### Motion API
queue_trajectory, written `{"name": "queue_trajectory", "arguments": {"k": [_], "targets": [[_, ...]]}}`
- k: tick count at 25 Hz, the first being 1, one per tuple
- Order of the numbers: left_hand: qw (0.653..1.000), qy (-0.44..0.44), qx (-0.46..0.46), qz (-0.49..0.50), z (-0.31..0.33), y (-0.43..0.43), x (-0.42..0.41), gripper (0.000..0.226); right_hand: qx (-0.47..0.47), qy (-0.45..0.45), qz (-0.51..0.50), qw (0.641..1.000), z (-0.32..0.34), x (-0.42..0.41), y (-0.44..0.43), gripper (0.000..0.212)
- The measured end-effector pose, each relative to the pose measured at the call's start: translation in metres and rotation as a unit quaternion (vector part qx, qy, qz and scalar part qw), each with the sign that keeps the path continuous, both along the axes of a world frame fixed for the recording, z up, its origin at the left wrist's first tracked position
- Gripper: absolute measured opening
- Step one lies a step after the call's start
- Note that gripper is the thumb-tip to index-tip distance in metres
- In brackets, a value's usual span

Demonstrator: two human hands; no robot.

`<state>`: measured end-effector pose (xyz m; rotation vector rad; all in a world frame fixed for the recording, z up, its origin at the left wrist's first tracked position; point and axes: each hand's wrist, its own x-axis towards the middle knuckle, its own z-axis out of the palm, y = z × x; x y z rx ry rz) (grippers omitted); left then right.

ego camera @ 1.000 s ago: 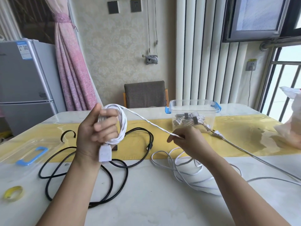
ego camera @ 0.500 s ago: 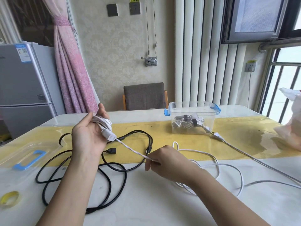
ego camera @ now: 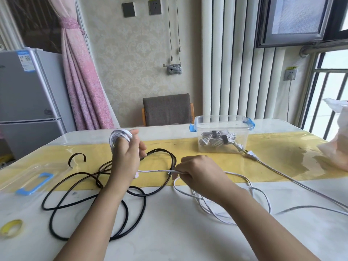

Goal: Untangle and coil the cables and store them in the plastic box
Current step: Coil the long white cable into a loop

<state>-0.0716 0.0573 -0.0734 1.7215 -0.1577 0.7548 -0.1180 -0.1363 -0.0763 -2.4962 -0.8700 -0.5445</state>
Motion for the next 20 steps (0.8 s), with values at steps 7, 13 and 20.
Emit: {"name": "queue_trajectory", "arguments": {"k": [7, 13, 20], "targets": [[0.794, 0.041, -0.565, -0.219, 0.023, 0.048, 0.001, 0.032, -0.030, 0.014, 0.025, 0.999, 0.001, -0.002, -0.001, 0.032], [0.949, 0.079, -0.299, -0.062, 0.005, 0.029, 0.013, 0.020, 0.015, -0.044, 0.060, 0.997, -0.003, 0.000, 0.003, 0.033], [0.872, 0.373, 0.184, -0.259, 0.006, -0.012, -0.028, 0.054, 0.194, -0.200, -0.038, 0.960, 0.007, 0.004, -0.014, 0.024]]}}
